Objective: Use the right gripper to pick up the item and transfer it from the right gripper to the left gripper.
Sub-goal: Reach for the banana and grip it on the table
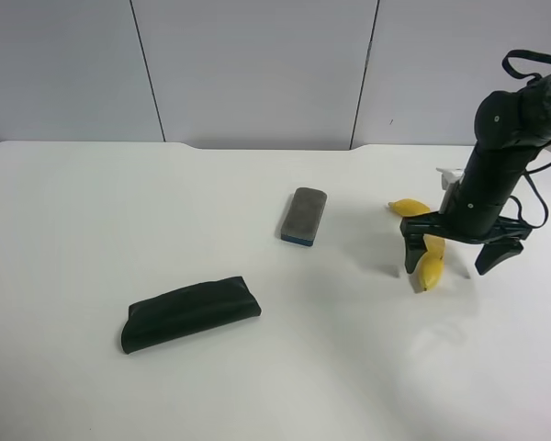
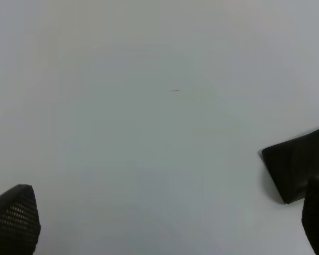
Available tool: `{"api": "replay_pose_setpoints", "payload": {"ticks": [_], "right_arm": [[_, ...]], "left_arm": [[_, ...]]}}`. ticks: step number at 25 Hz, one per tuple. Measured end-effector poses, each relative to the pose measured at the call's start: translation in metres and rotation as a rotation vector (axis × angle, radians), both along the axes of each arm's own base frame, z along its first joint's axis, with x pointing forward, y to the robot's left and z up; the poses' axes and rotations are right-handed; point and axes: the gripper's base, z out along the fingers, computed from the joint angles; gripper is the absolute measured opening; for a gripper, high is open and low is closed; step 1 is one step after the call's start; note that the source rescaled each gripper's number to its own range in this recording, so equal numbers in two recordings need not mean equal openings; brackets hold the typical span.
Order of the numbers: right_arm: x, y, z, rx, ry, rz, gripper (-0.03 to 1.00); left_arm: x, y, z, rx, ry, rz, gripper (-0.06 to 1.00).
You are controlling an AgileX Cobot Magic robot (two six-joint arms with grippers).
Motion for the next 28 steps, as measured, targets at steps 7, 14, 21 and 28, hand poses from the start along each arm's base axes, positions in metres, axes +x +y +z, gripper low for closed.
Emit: {"api": "replay_pose_setpoints", "payload": {"ticks": [7,14,21,28], "right_arm": [[0.002,0.0,-0.014,-0.002,0.02,0.0,1.0],[0.002,0.0,-0.018,-0.002,0.028,0.0,1.0],[0.002,0.0,-0.018,-0.002,0.029,0.0,0.66],[0.002,0.0,-0.018,-0.002,0.029,0.0,0.2]], "left_arm": [[0.0,0.0,0.0,0.0,0.0,0.0,1.0],[0.0,0.0,0.0,0.0,0.0,0.0,1.0],[0.0,0.0,0.0,0.0,0.0,0.0,1.0],[0.0,0.0,0.0,0.0,0.0,0.0,1.0]]}}
